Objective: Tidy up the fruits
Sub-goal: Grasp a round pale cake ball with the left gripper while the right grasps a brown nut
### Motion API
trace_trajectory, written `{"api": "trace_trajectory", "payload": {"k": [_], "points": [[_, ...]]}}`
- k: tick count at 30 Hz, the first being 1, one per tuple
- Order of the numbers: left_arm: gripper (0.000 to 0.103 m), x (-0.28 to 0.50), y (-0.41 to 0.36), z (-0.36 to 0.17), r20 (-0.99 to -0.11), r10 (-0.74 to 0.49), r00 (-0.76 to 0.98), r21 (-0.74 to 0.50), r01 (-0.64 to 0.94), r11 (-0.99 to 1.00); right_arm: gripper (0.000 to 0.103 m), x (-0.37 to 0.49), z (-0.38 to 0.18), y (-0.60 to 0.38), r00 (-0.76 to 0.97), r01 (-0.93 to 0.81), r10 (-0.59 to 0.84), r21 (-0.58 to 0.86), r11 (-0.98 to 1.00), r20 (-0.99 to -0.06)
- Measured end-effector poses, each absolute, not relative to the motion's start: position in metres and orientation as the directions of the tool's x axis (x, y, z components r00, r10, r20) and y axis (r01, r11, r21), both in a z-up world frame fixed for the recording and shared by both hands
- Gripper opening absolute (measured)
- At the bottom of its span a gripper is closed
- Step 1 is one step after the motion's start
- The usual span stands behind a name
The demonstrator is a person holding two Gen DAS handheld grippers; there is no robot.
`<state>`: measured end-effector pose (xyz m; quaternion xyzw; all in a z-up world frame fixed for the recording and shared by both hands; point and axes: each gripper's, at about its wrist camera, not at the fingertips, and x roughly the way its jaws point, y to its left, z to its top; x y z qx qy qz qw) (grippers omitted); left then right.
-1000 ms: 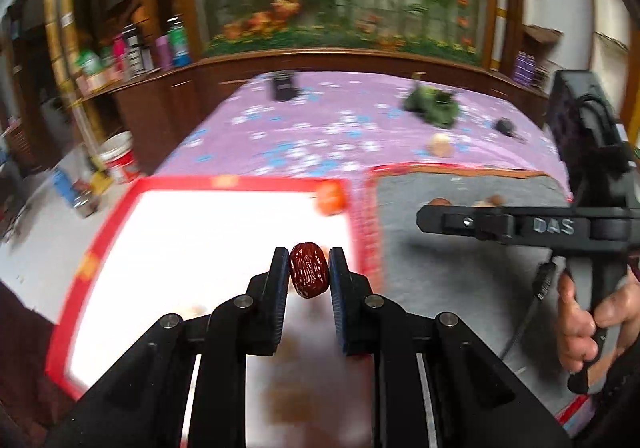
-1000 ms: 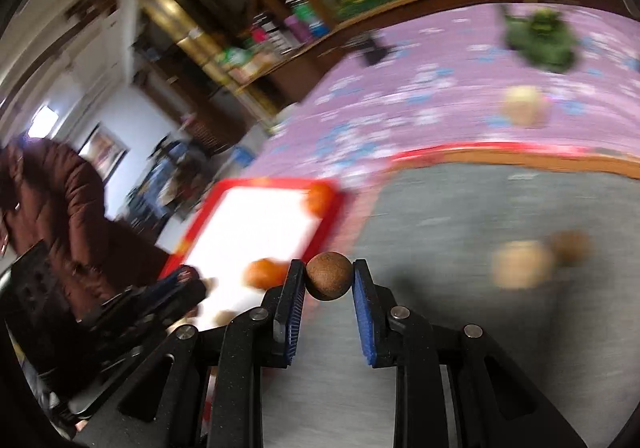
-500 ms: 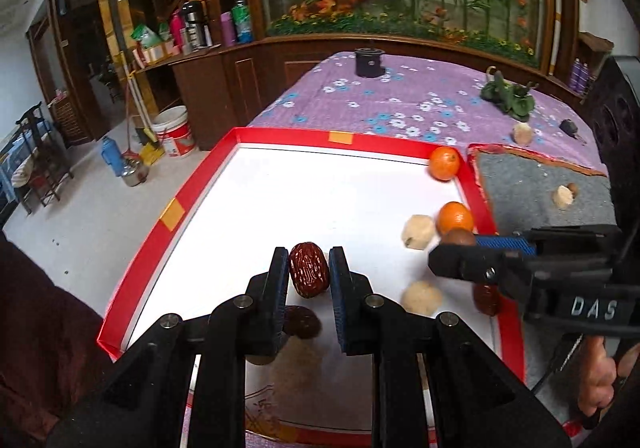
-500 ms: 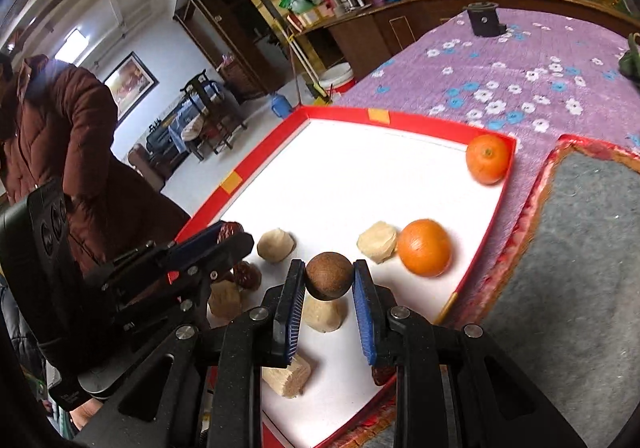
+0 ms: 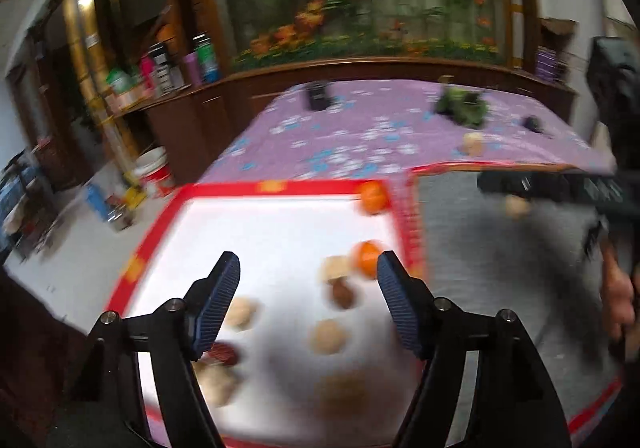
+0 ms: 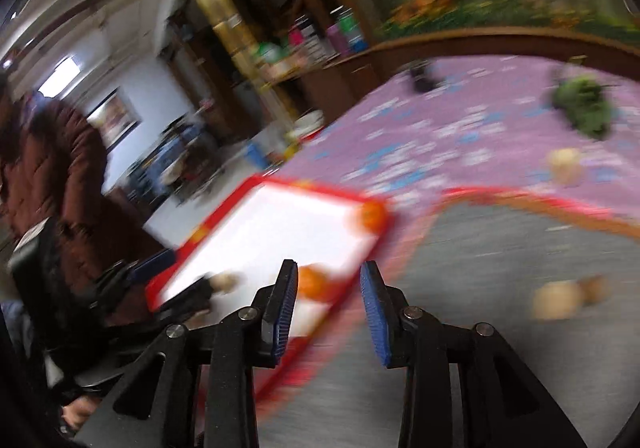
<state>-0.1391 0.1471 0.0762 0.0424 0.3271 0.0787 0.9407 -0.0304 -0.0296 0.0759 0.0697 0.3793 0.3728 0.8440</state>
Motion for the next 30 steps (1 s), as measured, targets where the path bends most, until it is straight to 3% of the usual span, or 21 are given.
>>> {"api": "trace_trajectory", "payload": {"k": [4, 7, 11, 19, 21, 24, 30], "points": [[0.071, -0.118, 0.099, 0.076, -0.626, 0.076, 0.776, 0.148, 0.023, 0.989, 0.037, 0.002, 0.064, -0.108, 0.565, -0.420, 0.543, 0.349, 0.837, -0.622], [0.071, -0.100, 0.068, 0.074, -0.643, 0.014, 0.766, 0.148, 0.107, 0.983, 0.037, 0.020, 0.048, -0.140, 0.556, -0.362, 0.514, 0.367, 0.857, -0.653], [0.071, -0.080, 0.040, 0.068, -0.673, -0.026, 0.739, 0.140, 0.162, 0.977, 0.035, 0.029, 0.034, -0.141, 0.500, -0.359, 0.534, 0.398, 0.844, -0.682], [0.071, -0.062, 0.015, 0.061, -0.706, -0.059, 0.706, 0.124, 0.205, 0.971, 0.031, 0.027, 0.025, -0.114, 0.494, -0.414, 0.478, 0.287, 0.864, -0.726], [0.071, -0.058, 0.010, 0.059, -0.714, -0.057, 0.698, 0.133, 0.216, 0.967, 0.022, 0.029, 0.026, -0.114, 0.492, -0.408, 0.477, 0.291, 0.865, -0.728], [0.071, -0.051, 0.005, 0.056, -0.729, -0.066, 0.681, 0.126, 0.229, 0.965, 0.022, 0.034, 0.028, -0.127, 0.474, -0.370, 0.512, 0.365, 0.854, -0.717], [0.069, -0.030, -0.016, 0.051, -0.747, -0.080, 0.660, 0.149, 0.284, 0.947, 0.022, 0.043, 0.042, -0.177, 0.521, -0.266, 0.600, 0.553, 0.790, -0.607]]}}
